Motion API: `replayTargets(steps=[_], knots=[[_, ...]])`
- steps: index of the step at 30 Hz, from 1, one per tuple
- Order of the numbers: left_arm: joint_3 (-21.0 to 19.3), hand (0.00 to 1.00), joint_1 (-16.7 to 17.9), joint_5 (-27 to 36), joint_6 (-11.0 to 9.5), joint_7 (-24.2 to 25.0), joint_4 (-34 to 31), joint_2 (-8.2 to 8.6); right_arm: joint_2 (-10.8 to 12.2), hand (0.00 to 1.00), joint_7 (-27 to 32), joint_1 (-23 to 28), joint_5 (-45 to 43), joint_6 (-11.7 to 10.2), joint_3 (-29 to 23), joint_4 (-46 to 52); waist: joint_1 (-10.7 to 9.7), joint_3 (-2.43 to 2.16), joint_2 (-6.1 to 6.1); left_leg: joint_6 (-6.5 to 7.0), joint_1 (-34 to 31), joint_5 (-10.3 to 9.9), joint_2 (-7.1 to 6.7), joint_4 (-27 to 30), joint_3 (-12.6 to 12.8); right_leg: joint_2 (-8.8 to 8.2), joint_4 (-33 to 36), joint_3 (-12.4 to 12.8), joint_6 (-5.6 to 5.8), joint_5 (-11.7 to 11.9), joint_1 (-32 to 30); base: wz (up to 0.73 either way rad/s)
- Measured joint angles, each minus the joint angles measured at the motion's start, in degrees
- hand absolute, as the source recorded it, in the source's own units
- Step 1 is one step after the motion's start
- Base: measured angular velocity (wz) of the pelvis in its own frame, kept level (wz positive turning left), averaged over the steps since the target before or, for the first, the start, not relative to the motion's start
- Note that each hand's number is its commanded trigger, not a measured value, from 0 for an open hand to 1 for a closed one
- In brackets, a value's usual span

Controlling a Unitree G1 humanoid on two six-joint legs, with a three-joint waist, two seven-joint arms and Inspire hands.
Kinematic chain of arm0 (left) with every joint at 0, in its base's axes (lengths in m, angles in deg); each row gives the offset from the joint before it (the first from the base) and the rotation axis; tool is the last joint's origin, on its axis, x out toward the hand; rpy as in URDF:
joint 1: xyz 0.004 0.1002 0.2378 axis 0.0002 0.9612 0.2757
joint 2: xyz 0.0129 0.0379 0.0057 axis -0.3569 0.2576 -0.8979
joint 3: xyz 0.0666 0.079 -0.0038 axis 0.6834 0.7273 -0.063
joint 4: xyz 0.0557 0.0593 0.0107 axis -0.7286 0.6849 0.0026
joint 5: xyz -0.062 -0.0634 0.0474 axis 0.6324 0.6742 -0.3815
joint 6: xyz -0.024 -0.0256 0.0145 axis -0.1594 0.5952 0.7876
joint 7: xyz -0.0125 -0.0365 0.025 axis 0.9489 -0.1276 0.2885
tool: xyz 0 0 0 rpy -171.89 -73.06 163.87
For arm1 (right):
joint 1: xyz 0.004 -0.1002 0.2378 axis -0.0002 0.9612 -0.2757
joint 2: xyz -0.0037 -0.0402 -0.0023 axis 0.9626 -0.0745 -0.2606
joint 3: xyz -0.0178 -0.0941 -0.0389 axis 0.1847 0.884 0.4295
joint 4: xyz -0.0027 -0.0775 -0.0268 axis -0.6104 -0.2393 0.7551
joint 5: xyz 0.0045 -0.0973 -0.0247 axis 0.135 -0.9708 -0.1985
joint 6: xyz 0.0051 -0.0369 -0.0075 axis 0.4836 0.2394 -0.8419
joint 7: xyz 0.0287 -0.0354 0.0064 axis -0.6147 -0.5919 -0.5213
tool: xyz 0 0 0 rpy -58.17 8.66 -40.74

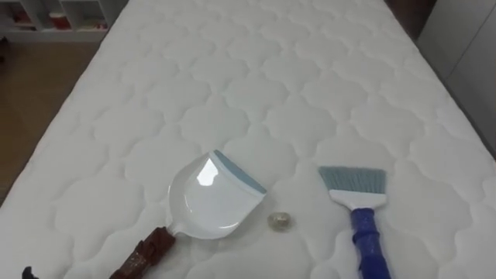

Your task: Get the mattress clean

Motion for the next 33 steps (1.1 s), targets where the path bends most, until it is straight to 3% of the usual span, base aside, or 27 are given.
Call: replayTargets(steps=[4, 15, 18, 23, 33], knots=[[3.0, 0.0, -0.03, 1.53, -0.15, -0.36, -3.57, -0.82, -0.17, 0.0, -1.04, 0.13, 0.49, -0.19, 1.08, -0.01, -0.41, 0.45, -0.13, 0.09, -0.46, 0.11, -0.08, -0.24, -0.5, -0.11, 0.45, -1.04, 0.05, -0.02, -0.25, 0.08], [5.03, 0.0, -1.38, 1.44, -2.48, -0.37, -4.73, -1.07, -0.29, 0.0, -1.72, 0.23, 0.38, -0.59, 1.12, 0.06, -1.31, 0.39, -0.92, 0.08, -0.61, 0.12, -0.12, 0.34, -0.67, -0.15, 0.45, -1.36, 0.05, -0.02, -0.55, 0.0], [5.32, 0.0, -1.51, 1.06, -2.49, -0.37, -4.74, -1.11, -0.32, 0.0, -2.25, 0.87, 0.38, -0.84, 1.15, 0.07, -1.38, 0.18, -1.0, 0.08, -1.13, 0.12, -0.12, 0.68, -0.75, -0.15, 0.64, -1.22, 0.05, -0.02, -0.98, 0.0], [6.96, 0.0, -1.76, 0.99, -2.49, -0.34, -4.74, -1.61, -0.38, 0.0, -2.99, 2.07, -0.14, -0.6, 1.26, 0.02, -1.62, 0.43, -0.89, 0.09, -1.7, 0.1, -0.13, 1.25, -0.75, -0.16, 0.72, -1.01, 0.05, -0.03, -1.35, 0.0], [9.86, 0.0, -7.49, 0.73, -2.47, 3.53, -3.31, -1.75, -1.52, 0.0, -5.0, -0.49, -1.88, -0.1, 3.55, -0.6, -2.52, 0.59, 0.2, 0.35, -8.23, 0.47, 0.01, 2.82, -0.07, -0.28, 4.01, -0.31, 0.06, -0.03, -8.75, -0.04]])
